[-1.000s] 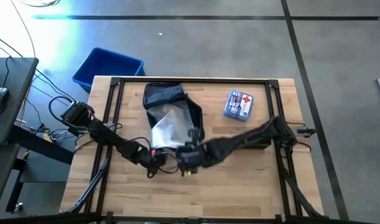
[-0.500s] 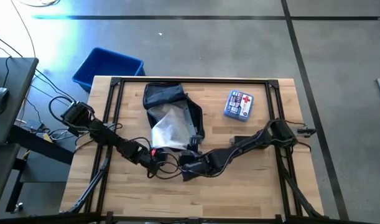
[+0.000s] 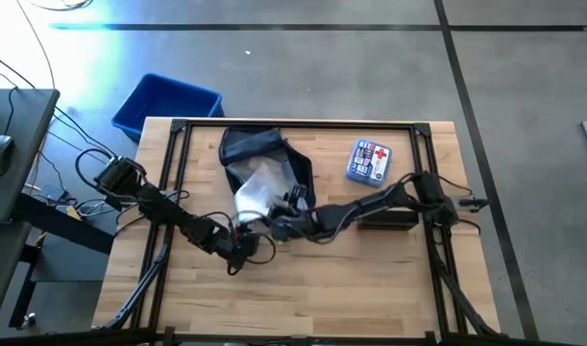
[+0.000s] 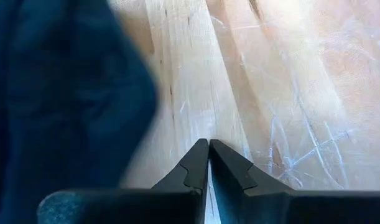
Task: Unpack backpack
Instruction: Remove the transparent zip bag from the blue backpack
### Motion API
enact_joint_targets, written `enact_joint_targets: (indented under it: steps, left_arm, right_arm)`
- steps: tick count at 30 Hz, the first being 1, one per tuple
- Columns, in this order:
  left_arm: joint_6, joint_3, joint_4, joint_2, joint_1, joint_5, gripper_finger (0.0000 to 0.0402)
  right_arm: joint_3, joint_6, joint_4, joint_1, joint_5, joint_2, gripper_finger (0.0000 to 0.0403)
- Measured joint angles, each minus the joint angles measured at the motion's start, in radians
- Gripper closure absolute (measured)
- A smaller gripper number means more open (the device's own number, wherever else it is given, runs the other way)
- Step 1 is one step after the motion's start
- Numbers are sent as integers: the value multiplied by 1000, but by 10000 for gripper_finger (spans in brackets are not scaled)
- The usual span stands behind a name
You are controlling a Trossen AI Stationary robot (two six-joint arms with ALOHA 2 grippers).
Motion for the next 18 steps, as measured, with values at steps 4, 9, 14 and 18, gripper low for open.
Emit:
enact_joint_targets:
  steps: [4, 9, 14, 18]
  left_arm:
    - [0, 0, 0, 0, 0, 0, 401]
    - [0, 0, -1, 0, 0, 0, 401]
    - [1, 0, -3, 0, 0, 0, 401]
    - [-5, 1, -4, 0, 0, 1, 401]
  right_arm:
    - [0, 25, 15, -37, -77, 0, 376]
    - [61, -43, 14, -25, 50, -13, 400]
    - [175, -161, 15, -14, 143, -81, 403]
    - [280, -289, -11, -6, 220, -123, 403]
